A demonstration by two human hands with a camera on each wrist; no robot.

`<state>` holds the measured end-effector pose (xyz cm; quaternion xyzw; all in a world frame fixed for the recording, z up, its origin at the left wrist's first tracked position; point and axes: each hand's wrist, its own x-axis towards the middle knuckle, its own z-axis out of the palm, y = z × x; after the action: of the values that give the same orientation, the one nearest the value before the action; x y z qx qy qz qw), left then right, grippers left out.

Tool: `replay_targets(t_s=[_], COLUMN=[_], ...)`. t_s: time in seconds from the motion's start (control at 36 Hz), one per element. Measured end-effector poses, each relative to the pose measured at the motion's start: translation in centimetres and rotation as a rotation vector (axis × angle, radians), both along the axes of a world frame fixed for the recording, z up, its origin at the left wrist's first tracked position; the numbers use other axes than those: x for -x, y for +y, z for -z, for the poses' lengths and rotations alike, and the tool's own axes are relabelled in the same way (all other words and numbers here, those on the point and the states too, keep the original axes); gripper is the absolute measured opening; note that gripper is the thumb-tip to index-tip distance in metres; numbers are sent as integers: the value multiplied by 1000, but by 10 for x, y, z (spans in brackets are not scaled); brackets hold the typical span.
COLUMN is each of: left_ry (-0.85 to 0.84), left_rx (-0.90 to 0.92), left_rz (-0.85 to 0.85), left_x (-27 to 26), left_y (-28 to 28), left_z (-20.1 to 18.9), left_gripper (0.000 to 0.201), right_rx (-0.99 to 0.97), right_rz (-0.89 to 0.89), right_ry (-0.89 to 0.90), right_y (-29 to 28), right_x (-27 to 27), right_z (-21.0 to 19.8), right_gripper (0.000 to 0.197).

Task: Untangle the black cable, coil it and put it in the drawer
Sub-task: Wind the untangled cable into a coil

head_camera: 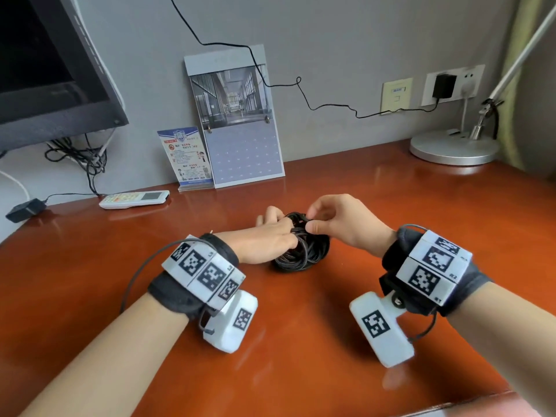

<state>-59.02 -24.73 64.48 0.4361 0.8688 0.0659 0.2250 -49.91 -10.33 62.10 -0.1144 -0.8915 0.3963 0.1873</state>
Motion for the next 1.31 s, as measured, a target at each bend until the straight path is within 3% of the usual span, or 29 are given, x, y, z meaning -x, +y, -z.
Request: replay_targets(t_s=[0.14,0.31,0.39,0.47,0.56,0.64,0.75,0.83,1.06,1.22,1.31], left_ry=[19,250,269,80,-147,-203,-158,-164,-118,-68,-74], left_rx=[-13,121,112,45,-159,-287,-357,-458,-538,-482,-510], left_rz=[-162,-17,29,12,-84,-170,-170,-166,-135,-96,-57], left_x=[4,-8,-7,-1,4,6,11,12,13,16,14], left_y=[6,21,23,18,15,17,16,15,22,23,18], left_z=[1,-10,-7,-5,0,8,17,19,18,20,17], left_gripper=[32,47,35,23,41,57,21,19,22,25,29], right_rx=[164,244,322,487,550,358,61,-66,-150,-95,-173], right_rz=[-114,-143,-98,-94,-83,20,135,169,226,346,356], right_ry=[113,23,20,33,26,53,74,50,-80,-49,-108], right_y=[-4,13,15,12,9,2,-7,-13,-10,-11,-12], right_x=[-3,-6,-6,-9,-9,-5,1,7,21,29,34], right_z=[5,1,5,11,13,14,10,4,1,4,5], right_gripper=[23,17,12,14,14,10,13,18,9,32,17])
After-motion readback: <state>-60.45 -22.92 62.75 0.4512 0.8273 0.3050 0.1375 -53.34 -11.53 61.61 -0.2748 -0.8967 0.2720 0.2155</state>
